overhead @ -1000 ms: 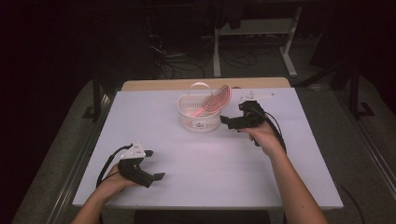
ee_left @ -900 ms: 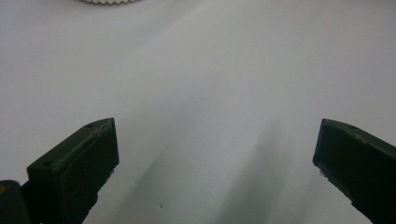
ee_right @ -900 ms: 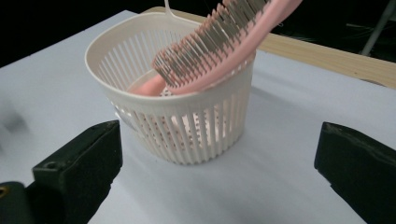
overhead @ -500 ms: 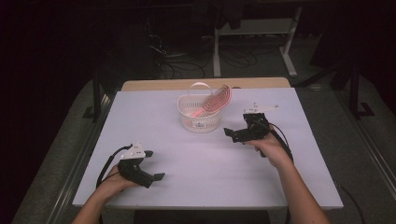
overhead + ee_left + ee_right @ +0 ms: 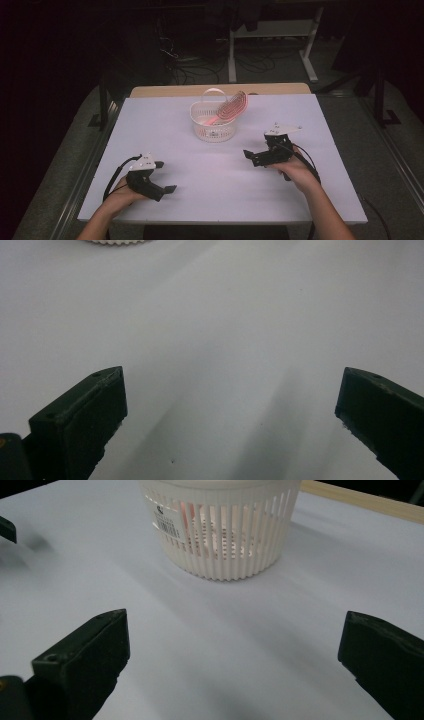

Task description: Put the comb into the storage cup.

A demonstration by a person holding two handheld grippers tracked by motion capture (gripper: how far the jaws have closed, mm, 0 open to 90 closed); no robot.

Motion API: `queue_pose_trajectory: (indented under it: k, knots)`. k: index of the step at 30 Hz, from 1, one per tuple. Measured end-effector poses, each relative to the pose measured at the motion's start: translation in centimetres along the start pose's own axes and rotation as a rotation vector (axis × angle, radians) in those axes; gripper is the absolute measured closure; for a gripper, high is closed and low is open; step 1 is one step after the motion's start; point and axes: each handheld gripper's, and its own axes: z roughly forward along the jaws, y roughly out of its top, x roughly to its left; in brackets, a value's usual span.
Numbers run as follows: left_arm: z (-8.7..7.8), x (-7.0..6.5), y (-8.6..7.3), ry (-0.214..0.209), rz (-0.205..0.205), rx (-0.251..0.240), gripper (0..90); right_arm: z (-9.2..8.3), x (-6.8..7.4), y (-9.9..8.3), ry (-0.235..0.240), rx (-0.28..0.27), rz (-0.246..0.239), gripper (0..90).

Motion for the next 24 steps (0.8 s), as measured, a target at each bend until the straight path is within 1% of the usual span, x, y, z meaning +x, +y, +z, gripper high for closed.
queue_pose_trajectory:
  k: [1, 2, 6, 12, 19, 24]
  knots:
    - [0.0, 0.0, 0.0, 0.000, 0.000, 0.000, 0.0, -0.2, 0.1, -0.4, -0.004, 0.001, -0.002, 0.0]
    - [0.0, 0.0, 0.0, -0.001, 0.001, 0.000, 0.0, -0.4, 0.3, -0.8, 0.001, 0.004, -0.006, 0.0]
    - [0.0, 0.0, 0.0, 0.001, -0.001, 0.000, 0.0, -0.8, 0.4, -1.2, -0.006, 0.004, -0.006, 0.0]
    - [0.0, 0.0, 0.0, 0.000, 0.002, 0.001, 0.0, -1.6, 0.6, -2.2, -0.003, -0.005, -0.006, 0.1]
    - [0.0, 0.0, 0.0, 0.000, -0.001, -0.003, 0.0, -2.7, 0.7, -3.5, 0.011, -0.008, 0.004, 0.1]
    - [-0.1, 0.0, 0.1, 0.001, -0.002, -0.005, 0.0, -3.4, 0.8, -4.4, 0.023, -0.002, -0.009, 0.1]
